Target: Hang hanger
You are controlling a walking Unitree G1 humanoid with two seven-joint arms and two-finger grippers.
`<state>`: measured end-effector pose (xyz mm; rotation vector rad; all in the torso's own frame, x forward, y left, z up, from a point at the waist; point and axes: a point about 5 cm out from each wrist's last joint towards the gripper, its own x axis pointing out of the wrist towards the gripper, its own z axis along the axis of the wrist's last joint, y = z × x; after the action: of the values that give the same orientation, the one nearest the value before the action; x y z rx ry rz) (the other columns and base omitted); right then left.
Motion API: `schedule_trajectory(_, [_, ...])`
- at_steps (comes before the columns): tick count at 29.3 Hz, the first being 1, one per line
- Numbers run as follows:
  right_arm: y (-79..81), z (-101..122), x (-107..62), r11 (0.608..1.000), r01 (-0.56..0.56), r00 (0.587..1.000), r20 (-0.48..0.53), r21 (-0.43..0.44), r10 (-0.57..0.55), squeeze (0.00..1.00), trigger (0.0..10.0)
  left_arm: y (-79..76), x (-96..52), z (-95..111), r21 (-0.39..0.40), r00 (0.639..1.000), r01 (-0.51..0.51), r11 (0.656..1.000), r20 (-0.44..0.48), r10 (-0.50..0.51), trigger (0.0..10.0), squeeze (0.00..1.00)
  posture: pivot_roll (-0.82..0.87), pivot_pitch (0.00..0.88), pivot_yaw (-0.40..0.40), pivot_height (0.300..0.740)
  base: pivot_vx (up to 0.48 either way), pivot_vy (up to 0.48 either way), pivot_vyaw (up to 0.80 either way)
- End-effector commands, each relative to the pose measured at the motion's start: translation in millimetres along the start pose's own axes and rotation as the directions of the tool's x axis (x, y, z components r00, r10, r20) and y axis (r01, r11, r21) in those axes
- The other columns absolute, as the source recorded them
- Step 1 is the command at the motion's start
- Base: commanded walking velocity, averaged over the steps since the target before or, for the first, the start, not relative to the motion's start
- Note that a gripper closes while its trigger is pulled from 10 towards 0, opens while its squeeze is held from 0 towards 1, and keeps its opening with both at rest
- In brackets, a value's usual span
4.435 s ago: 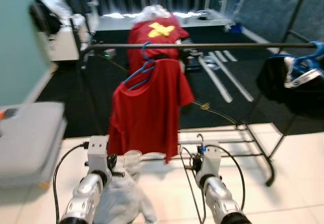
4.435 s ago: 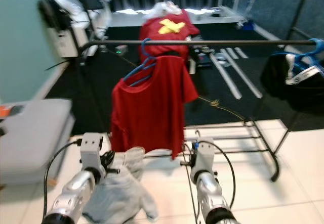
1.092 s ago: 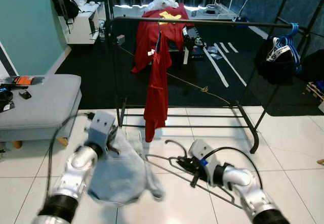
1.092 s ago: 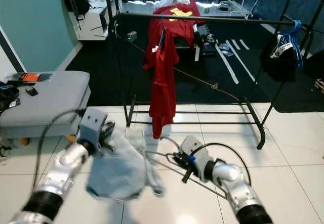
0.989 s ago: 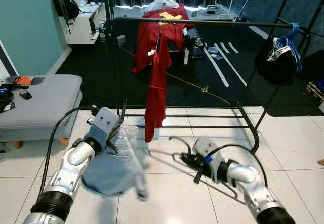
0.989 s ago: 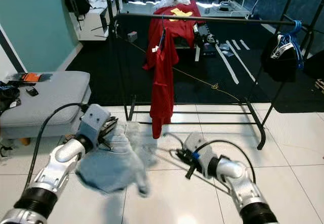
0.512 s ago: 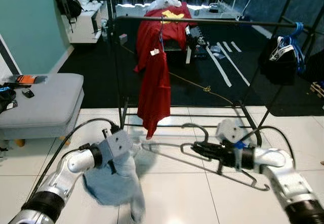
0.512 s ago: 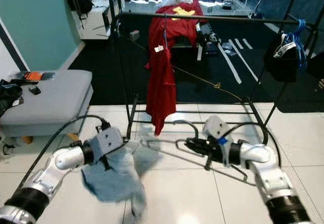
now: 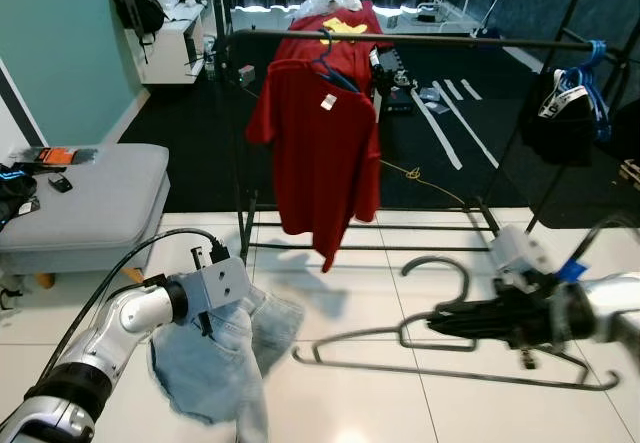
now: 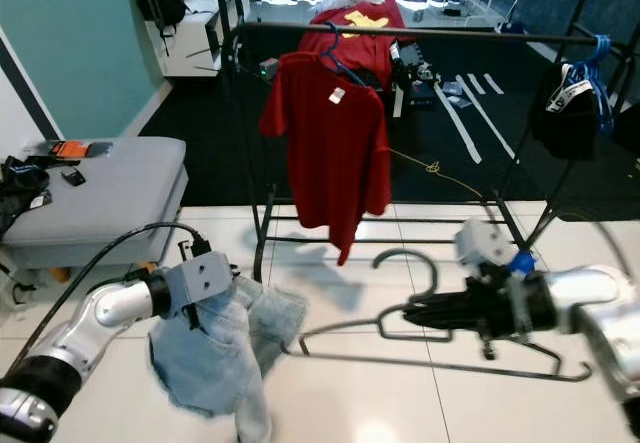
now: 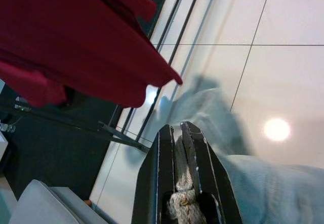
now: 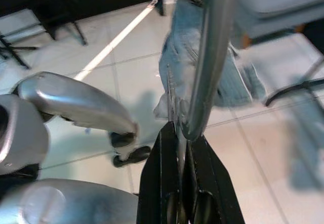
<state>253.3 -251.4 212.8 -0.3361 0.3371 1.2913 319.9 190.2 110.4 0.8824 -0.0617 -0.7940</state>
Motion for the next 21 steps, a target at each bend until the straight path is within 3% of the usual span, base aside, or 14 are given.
schedule_trajectory(1, [-3.9, 4, -7.6, 0.999, 0.033, 0.999, -0.005, -0.022, -0.033, 0.00, 10.0, 9.3, -6.3, 1, 0.021, 1.000, -0.011, 1.000, 0.026, 0.010, 10.0, 0.00, -0.02, 0.033, -0.001, 0.740, 0.000, 0.000, 0.00])
schedule_trajectory(2, [-10.2, 2, -13.5, 0.994, 0.098, 0.995, -0.030, -0.054, -0.099, 0.00, 10.0, 9.9, -7.8, 2, 0.032, 0.999, -0.001, 0.999, 0.044, 0.000, 10.0, 0.00, -0.02, 0.034, -0.001, 0.740, 0.000, 0.000, 0.00])
schedule_trajectory(4, [-10.2, 2, -13.5, 0.994, 0.098, 0.995, -0.030, -0.054, -0.099, 0.00, 10.0, 9.9, -7.8, 2, 0.032, 0.999, -0.001, 0.999, 0.044, 0.000, 10.0, 0.00, -0.02, 0.034, -0.001, 0.740, 0.000, 0.000, 0.00])
schedule_trajectory(6, [-25.6, -1, -22.4, 0.958, 0.241, 0.965, -0.067, -0.155, -0.254, 0.00, 10.0, 7.1, -10.4, 4, 0.065, 0.997, 0.038, 0.997, 0.069, -0.043, 10.0, 0.00, -0.02, 0.033, 0.000, 0.740, 0.000, 0.000, 0.00])
schedule_trajectory(7, [-25.6, -1, -22.4, 0.958, 0.241, 0.965, -0.067, -0.155, -0.254, 0.00, 10.0, 7.1, -10.4, 4, 0.065, 0.997, 0.038, 0.997, 0.069, -0.043, 10.0, 0.00, -0.02, 0.033, 0.000, 0.740, 0.000, 0.000, 0.00])
schedule_trajectory(9, [-35.8, 2, -27.3, 0.921, 0.325, 0.939, -0.045, -0.215, -0.342, 0.00, 10.0, 4.2, -11.9, 5, 0.093, 0.994, 0.063, 0.994, 0.087, -0.072, 10.0, 0.00, -0.02, 0.031, -0.002, 0.740, 0.000, 0.000, 0.00])
schedule_trajectory(15, [-39.6, 8, -28.4, 0.909, 0.355, 0.932, 0.011, -0.218, -0.361, 0.00, 10.0, 2.8, -11.5, 7, 0.115, 0.992, 0.073, 0.991, 0.098, -0.085, 10.0, 0.00, -0.02, 0.029, -0.003, 0.740, 0.000, 0.000, 0.00])
schedule_trajectory(21, [-32.4, 5, -12.8, 0.970, 0.215, 0.977, 0.041, -0.115, -0.211, 0.00, 10.0, 13.5, -2.9, 30, 0.144, 0.976, 0.022, 0.989, 0.209, -0.052, 10.0, 0.00, -0.02, 0.027, -0.013, 0.740, 0.000, 0.000, 0.00])
